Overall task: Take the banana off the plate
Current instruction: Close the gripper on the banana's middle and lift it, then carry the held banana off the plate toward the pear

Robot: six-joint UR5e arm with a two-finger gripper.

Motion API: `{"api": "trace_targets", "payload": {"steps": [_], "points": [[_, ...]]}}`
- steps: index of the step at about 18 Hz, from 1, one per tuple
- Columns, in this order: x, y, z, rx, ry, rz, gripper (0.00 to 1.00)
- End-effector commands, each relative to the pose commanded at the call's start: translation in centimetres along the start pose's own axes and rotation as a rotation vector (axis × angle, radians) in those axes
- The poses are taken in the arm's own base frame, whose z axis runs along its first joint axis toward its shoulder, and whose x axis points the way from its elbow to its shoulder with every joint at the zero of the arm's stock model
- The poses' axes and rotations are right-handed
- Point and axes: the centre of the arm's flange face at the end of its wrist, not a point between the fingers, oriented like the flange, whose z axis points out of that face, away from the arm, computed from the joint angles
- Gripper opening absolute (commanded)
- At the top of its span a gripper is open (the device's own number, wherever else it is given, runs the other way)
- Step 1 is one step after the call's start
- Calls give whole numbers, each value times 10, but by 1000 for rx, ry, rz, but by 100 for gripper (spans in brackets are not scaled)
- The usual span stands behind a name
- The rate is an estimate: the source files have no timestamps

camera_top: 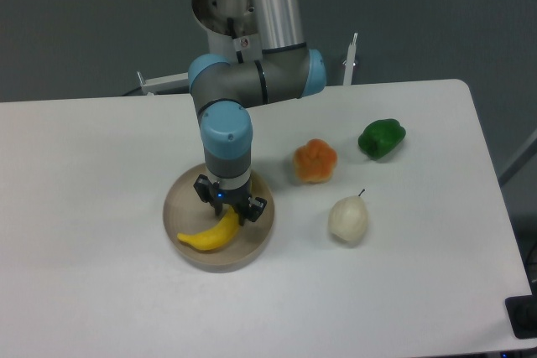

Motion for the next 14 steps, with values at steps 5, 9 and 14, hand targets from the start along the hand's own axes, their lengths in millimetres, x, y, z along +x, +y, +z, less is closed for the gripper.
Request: {"api": "trace_targets", "payload": {"steps": [5,9,14], "points": [[-4,-1,-7,10,-8,-4,32],[-23,-2,-51,63,-58,24,32],[-85,18,-90,68,-94,77,32]]}}
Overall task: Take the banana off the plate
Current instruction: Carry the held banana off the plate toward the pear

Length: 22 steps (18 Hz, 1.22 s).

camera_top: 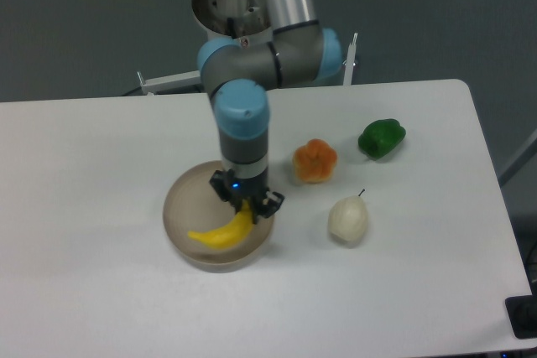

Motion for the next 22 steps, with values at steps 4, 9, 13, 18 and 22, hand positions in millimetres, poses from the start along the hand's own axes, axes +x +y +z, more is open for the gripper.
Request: {"api": "trace_targets", "payload": {"steps": [4,9,13,18,22], "points": [[-57,25,-16,9,-48,90,32],[-106,48,-29,13,-91,89,32],[-134,53,-42,8,-135,106,32],[-145,53,-46,-17,-165,104,32],[-149,55,-48,-15,-171,100,32]]}}
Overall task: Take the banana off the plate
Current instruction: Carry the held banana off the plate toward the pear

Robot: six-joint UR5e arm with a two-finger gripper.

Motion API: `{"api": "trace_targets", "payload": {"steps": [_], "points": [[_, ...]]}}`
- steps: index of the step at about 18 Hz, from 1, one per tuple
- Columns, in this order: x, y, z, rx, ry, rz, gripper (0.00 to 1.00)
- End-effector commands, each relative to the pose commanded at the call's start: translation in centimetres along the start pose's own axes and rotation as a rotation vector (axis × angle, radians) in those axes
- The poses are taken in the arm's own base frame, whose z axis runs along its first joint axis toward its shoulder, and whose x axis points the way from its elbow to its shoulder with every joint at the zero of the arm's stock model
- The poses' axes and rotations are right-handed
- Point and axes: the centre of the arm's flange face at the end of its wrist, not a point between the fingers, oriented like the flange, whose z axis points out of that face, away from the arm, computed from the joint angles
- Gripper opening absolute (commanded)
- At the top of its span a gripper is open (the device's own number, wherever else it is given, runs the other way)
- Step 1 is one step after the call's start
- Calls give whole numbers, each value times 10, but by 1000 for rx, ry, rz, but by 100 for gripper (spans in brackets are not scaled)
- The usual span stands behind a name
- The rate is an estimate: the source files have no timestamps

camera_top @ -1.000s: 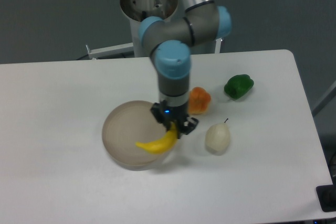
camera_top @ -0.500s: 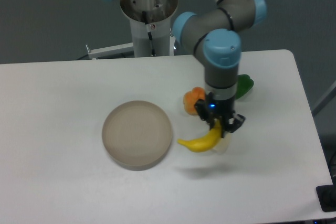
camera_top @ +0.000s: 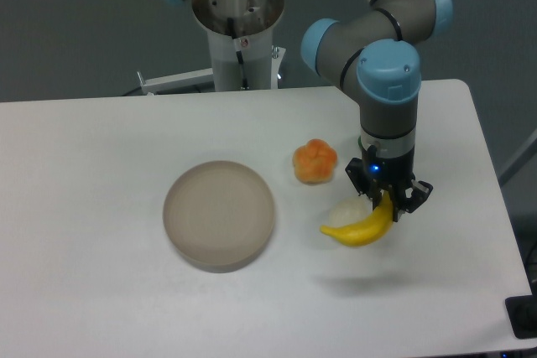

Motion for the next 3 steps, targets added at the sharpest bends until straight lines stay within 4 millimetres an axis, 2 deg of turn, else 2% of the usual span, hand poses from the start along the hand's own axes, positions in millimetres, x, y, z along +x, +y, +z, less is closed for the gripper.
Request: {"api": "trace_targets", "payload": {"steps": [3], "points": [[-2,0,-2,1,-4,-3,32]]}}
